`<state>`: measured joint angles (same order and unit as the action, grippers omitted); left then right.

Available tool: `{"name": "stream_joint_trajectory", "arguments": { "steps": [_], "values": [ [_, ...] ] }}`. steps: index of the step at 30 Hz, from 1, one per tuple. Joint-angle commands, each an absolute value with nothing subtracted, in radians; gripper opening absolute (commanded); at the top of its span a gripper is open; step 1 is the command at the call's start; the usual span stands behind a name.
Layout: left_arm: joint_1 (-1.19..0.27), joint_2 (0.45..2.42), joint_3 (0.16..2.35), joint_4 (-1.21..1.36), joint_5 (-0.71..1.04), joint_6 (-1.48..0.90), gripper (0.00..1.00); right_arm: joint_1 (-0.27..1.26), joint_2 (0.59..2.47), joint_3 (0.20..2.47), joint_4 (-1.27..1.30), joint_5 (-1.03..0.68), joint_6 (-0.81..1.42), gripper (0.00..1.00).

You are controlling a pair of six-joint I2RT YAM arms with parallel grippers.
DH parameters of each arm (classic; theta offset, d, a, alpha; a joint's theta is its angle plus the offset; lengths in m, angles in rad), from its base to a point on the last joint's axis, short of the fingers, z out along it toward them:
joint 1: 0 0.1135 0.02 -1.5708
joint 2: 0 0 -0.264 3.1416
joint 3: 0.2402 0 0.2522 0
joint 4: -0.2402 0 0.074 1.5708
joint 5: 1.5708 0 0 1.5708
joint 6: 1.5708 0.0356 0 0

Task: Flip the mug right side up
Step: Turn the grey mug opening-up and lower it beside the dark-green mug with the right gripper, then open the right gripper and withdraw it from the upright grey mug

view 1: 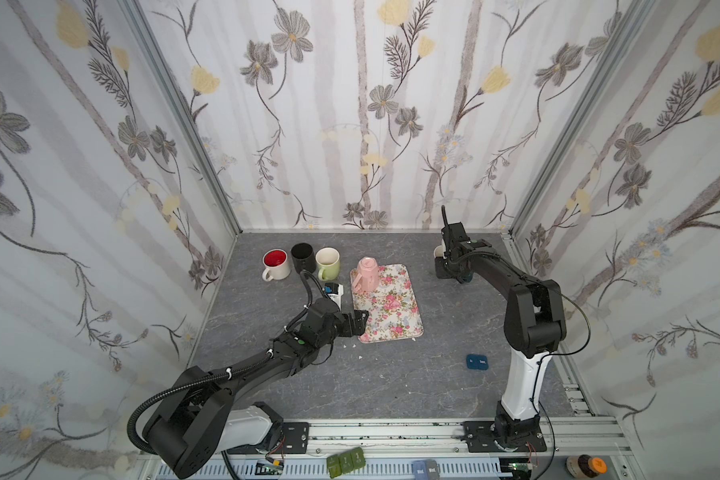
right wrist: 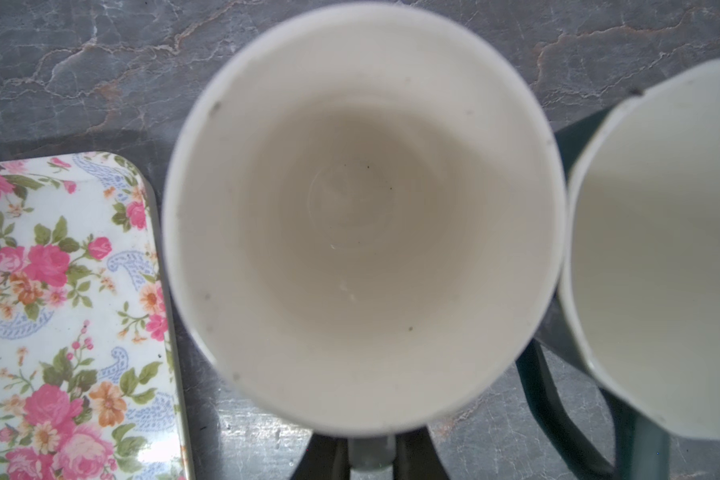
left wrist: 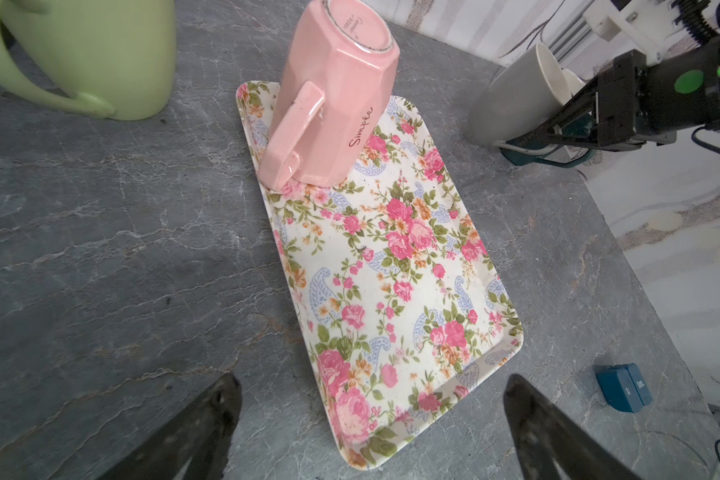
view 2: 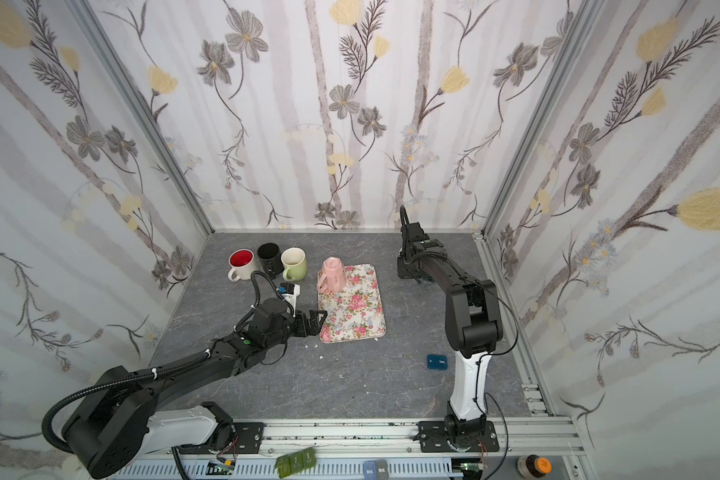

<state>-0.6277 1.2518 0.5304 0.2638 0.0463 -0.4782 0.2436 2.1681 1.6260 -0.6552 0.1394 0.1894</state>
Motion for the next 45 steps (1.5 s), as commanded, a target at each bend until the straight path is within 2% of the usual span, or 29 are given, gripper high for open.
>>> {"name": "stream_joint_trajectory", "arguments": {
  "steps": [1, 3, 6, 7, 9, 13, 21, 28, 34, 41, 44, 45],
  "values": [
    [-0.626, 1.255, 0.535, 0.273, 0.035, -0.483, 1.0, 0.241, 2.184, 1.649, -0.65, 0.191, 0.176, 0.06],
    [-0.626, 1.256, 0.534, 0.273, 0.035, -0.483, 1.0, 0.241, 2.188, 1.651, -0.651, 0.196, 0.175, 0.2],
    [-0.626, 1.255, 0.534, 0.273, 0.035, -0.482, 1.0, 0.241, 2.185, 1.652, -0.652, 0.199, 0.174, 0.52],
    [-0.626, 1.256, 0.536, 0.273, 0.035, -0.483, 1.0, 0.24, 2.182, 1.651, -0.652, 0.201, 0.174, 0.6],
    [-0.625, 1.256, 0.536, 0.273, 0.035, -0.483, 1.0, 0.241, 2.173, 1.652, -0.649, 0.193, 0.173, 0.67],
    [-0.625, 1.256, 0.537, 0.275, 0.035, -0.483, 1.0, 0.242, 2.141, 1.651, -0.635, 0.145, 0.176, 0.72],
    [-0.623, 1.256, 0.546, 0.246, 0.018, -0.483, 1.0, 0.257, 1.982, 1.599, -0.585, 0.036, 0.209, 0.74],
    [-0.622, 1.243, 0.547, 0.227, -0.011, -0.453, 1.0, 0.331, 1.683, 1.274, -0.357, -0.127, 0.281, 0.77],
    [-0.622, 1.236, 0.539, 0.224, -0.067, -0.406, 1.0, 0.427, 1.466, 1.046, -0.212, -0.177, 0.346, 0.8],
    [-0.62, 1.235, 0.516, 0.27, -0.041, -0.403, 1.0, 0.474, 1.254, 0.802, -0.03, -0.264, 0.47, 0.85],
    [-0.619, 1.253, 0.522, 0.27, -0.038, -0.401, 1.0, 0.478, 1.138, 0.7, -0.006, -0.251, 0.512, 0.99],
    [-0.62, 1.255, 0.523, 0.27, -0.038, -0.4, 1.0, 0.478, 1.092, 0.673, -0.005, -0.237, 0.525, 1.0]
  ]
}}
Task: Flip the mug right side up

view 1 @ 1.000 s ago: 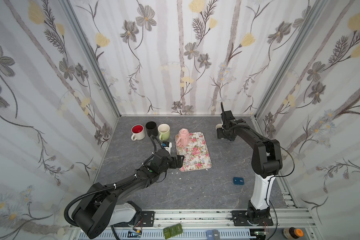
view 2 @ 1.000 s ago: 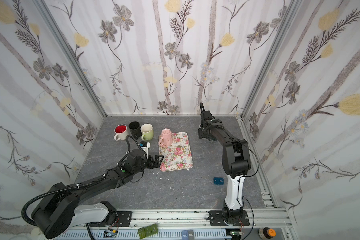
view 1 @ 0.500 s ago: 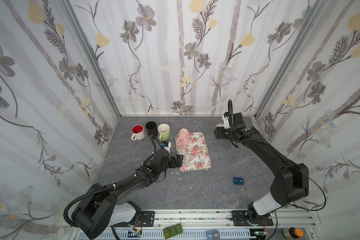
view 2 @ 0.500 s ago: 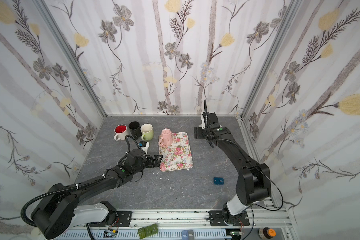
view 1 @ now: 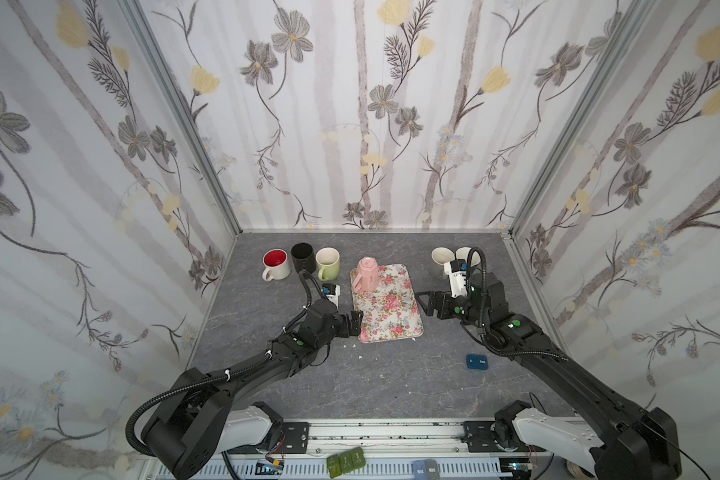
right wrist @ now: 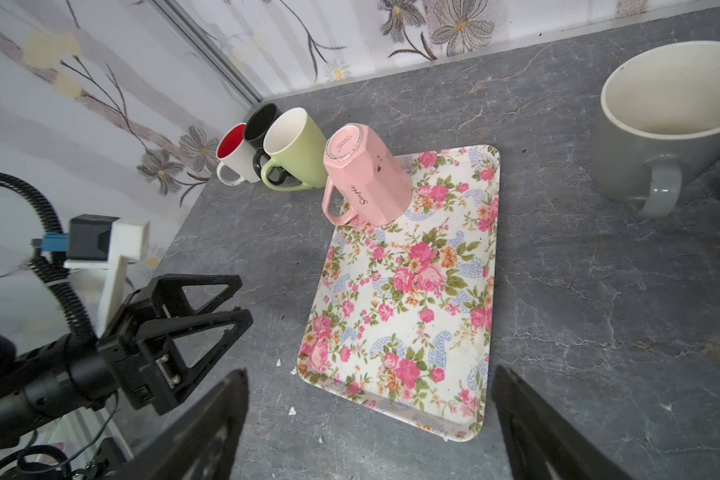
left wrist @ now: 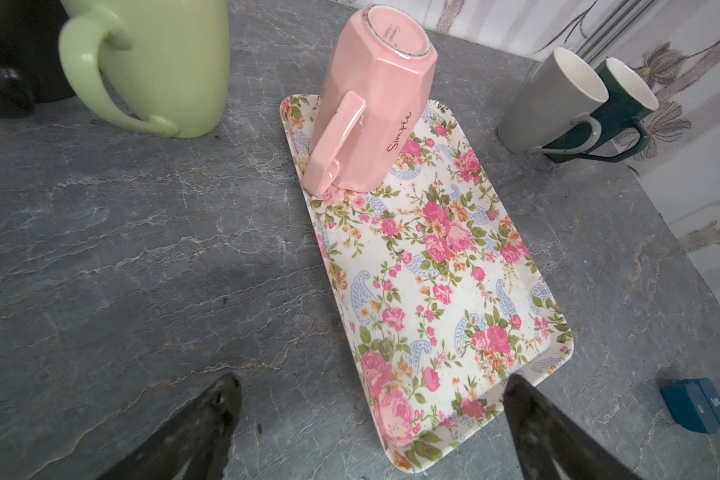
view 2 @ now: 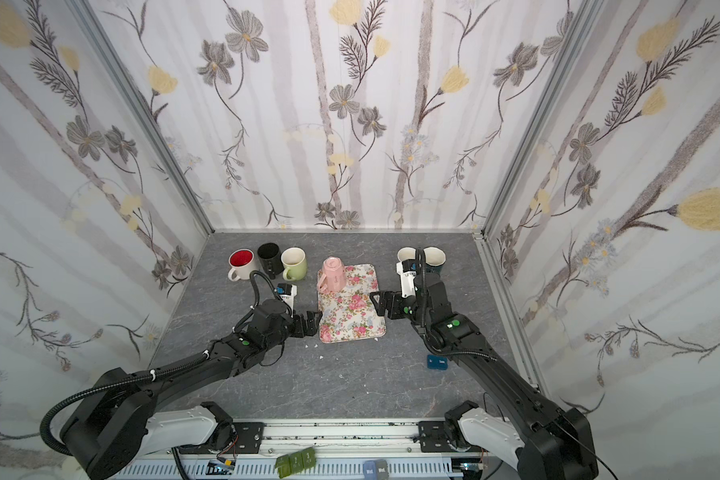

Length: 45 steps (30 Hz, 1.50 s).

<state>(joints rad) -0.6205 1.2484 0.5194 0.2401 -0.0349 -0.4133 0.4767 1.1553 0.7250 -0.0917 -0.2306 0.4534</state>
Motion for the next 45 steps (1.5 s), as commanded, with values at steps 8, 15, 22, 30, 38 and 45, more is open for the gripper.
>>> {"name": "stream_joint_trajectory", "arguments": {
  "steps": [8, 15, 22, 30, 38, 45],
  "values": [
    [-0.62, 1.28, 0.539, 0.242, -0.073, -0.378, 1.0, 0.476, 0.771, 0.504, -0.021, -0.111, 0.551, 1.0],
    [-0.62, 1.306, 0.558, 0.262, 0.01, -0.35, 1.0, 0.475, 0.693, 0.415, 0.035, -0.195, 0.549, 1.0],
    [-0.62, 1.36, 0.624, 0.249, 0.034, -0.375, 1.0, 0.476, 0.696, 0.354, 0.123, -0.283, 0.582, 1.0],
    [-0.62, 1.513, 0.822, 0.142, 0.0, -0.396, 1.0, 0.475, 0.712, 0.285, 0.227, -0.325, 0.626, 1.0],
    [-0.62, 1.664, 1.04, 0.016, -0.073, -0.308, 1.0, 0.477, 0.686, 0.272, 0.187, -0.295, 0.615, 1.0],
    [-0.62, 1.749, 1.142, -0.037, -0.11, -0.242, 1.0, 0.476, 0.63, 0.244, 0.157, -0.268, 0.618, 1.0]
  ]
}}
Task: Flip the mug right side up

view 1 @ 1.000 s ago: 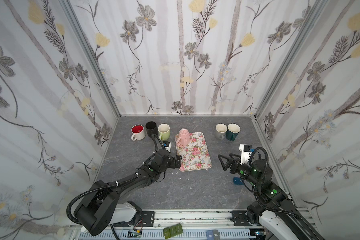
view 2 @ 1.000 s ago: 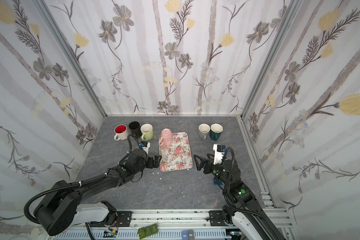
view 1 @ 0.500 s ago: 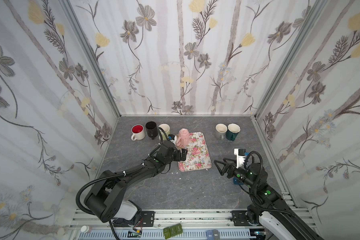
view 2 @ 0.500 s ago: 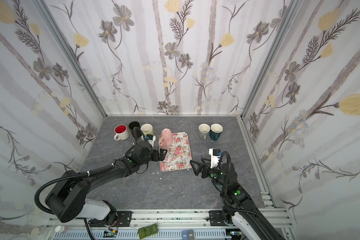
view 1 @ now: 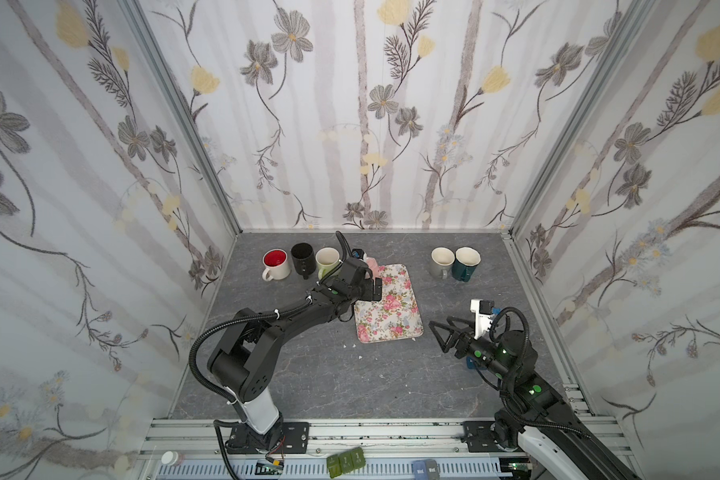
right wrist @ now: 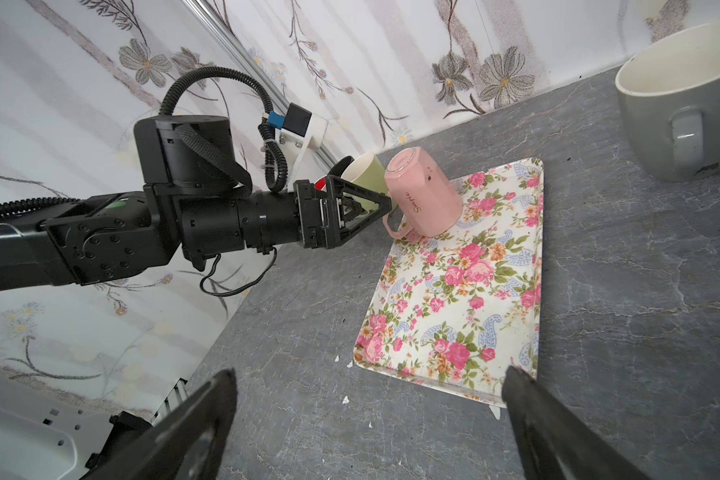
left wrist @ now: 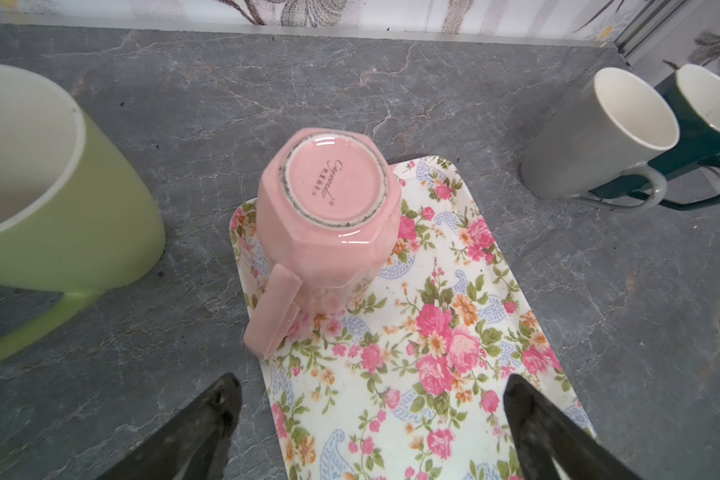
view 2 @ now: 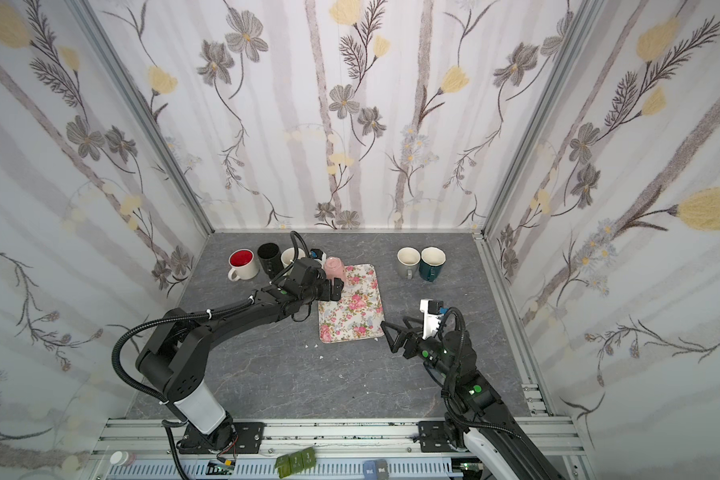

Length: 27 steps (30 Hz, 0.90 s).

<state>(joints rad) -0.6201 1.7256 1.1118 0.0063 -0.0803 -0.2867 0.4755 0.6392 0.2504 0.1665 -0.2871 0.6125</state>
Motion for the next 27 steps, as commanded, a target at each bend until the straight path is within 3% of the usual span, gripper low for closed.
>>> {"name": "stream_joint_trajectory", "arguments": {
  "steps": [1, 19, 27],
  "values": [
    [-0.621, 1.761, 1.155, -0.045, -0.113, -0.24, 1.0, 0.476, 0.626, 0.244, 0.15, -0.262, 0.618, 1.0],
    [-0.728, 1.851, 1.242, -0.09, -0.051, -0.271, 1.0, 0.475, 0.626, 0.234, 0.116, -0.229, 0.615, 1.0],
    [-0.728, 1.853, 1.297, -0.177, -0.261, -0.23, 1.0, 0.476, 0.625, 0.23, 0.11, -0.223, 0.613, 1.0]
  ]
}}
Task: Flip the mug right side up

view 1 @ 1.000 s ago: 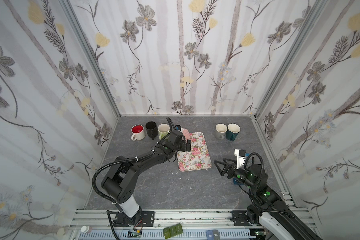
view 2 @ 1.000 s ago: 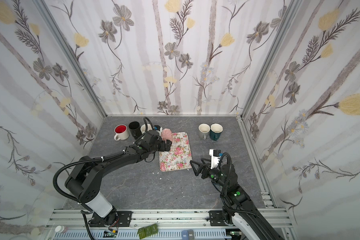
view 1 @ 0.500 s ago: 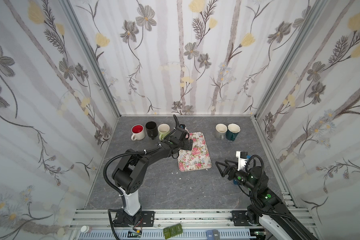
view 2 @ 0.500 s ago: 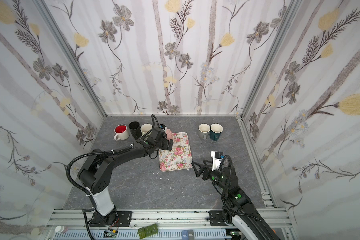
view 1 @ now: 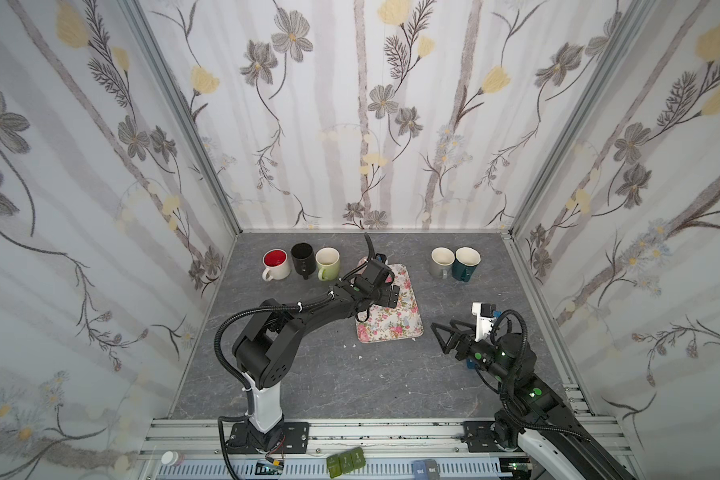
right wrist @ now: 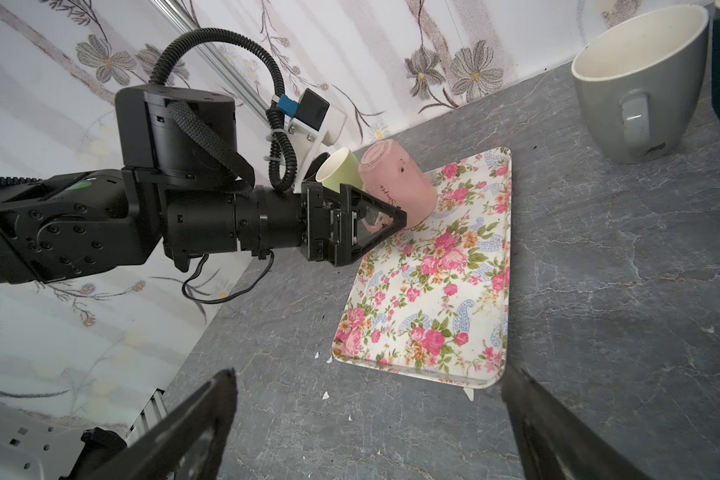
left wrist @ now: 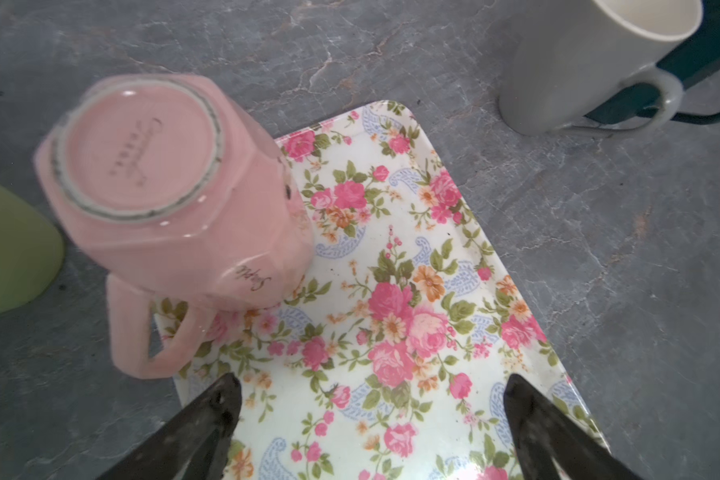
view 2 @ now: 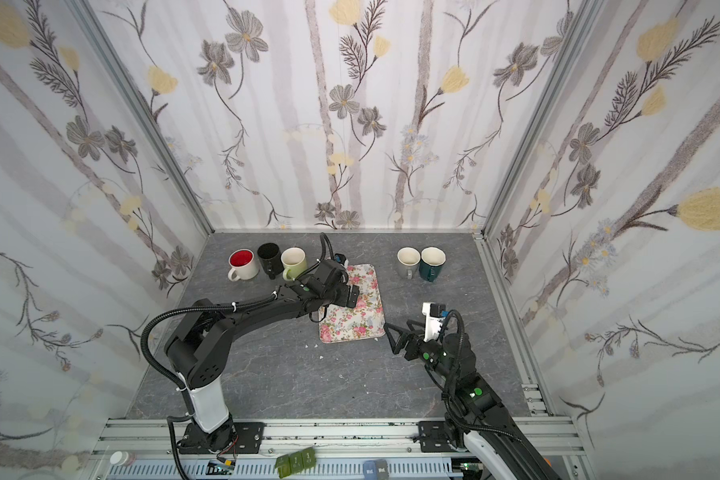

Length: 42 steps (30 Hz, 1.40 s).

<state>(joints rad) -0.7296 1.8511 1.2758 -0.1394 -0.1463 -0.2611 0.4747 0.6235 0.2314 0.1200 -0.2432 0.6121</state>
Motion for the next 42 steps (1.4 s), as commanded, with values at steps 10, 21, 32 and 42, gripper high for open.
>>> {"name": "stream_joint_trajectory", "arguments": {
  "steps": [10, 21, 32, 42],
  "values": [
    [-0.706, 1.933, 1.372, -0.181, -0.381, -0.169, 1.0, 0.476, 0.61, 0.229, 0.093, -0.221, 0.608, 1.0],
    [-0.68, 1.967, 1.364, -0.085, -0.3, -0.143, 1.0, 0.474, 0.574, 0.231, 0.048, -0.192, 0.596, 1.0],
    [-0.681, 1.958, 1.369, -0.12, -0.152, -0.281, 1.0, 0.472, 0.573, 0.244, 0.023, -0.191, 0.616, 1.0],
    [-0.68, 1.914, 1.35, -0.183, -0.096, -0.333, 1.0, 0.471, 0.55, 0.237, 0.027, -0.196, 0.656, 1.0]
  ]
}}
